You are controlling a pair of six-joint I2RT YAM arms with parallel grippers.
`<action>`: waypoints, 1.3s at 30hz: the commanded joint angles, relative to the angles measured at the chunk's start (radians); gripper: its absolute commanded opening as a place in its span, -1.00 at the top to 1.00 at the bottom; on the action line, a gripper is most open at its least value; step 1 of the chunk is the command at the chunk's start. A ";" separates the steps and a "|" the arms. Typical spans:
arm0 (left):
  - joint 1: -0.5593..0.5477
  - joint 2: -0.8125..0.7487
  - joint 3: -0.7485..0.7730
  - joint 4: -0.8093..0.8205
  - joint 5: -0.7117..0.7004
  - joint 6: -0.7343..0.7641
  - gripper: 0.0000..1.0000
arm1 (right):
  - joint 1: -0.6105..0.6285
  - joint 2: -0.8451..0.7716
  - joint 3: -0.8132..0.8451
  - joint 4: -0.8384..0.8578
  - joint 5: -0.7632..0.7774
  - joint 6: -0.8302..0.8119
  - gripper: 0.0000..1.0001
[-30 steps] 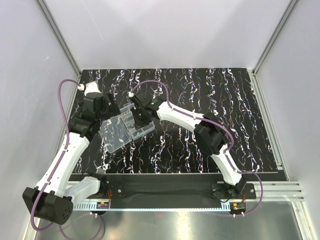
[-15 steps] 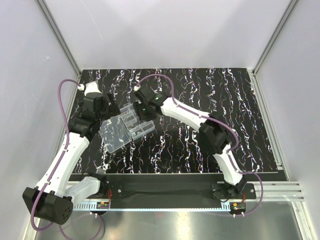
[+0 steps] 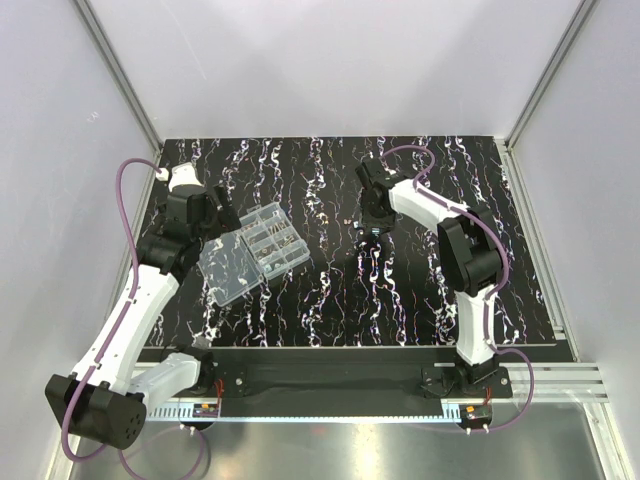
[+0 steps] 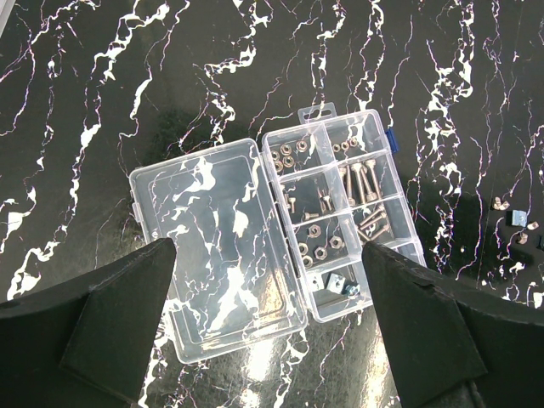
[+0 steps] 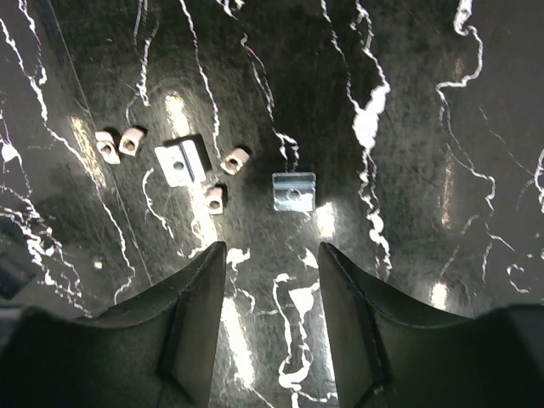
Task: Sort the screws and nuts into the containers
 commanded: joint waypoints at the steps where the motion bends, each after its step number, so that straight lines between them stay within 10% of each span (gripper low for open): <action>1: -0.001 -0.001 0.002 0.037 0.008 0.005 -0.98 | 0.010 0.018 0.041 0.031 0.077 0.007 -0.08; 35: -0.003 0.007 0.004 0.036 0.005 0.005 -0.98 | -0.017 0.087 0.012 0.002 0.087 -0.004 0.30; 39: -0.003 0.004 0.002 0.036 0.000 0.005 -0.98 | -0.015 0.099 0.021 -0.001 0.076 -0.004 0.73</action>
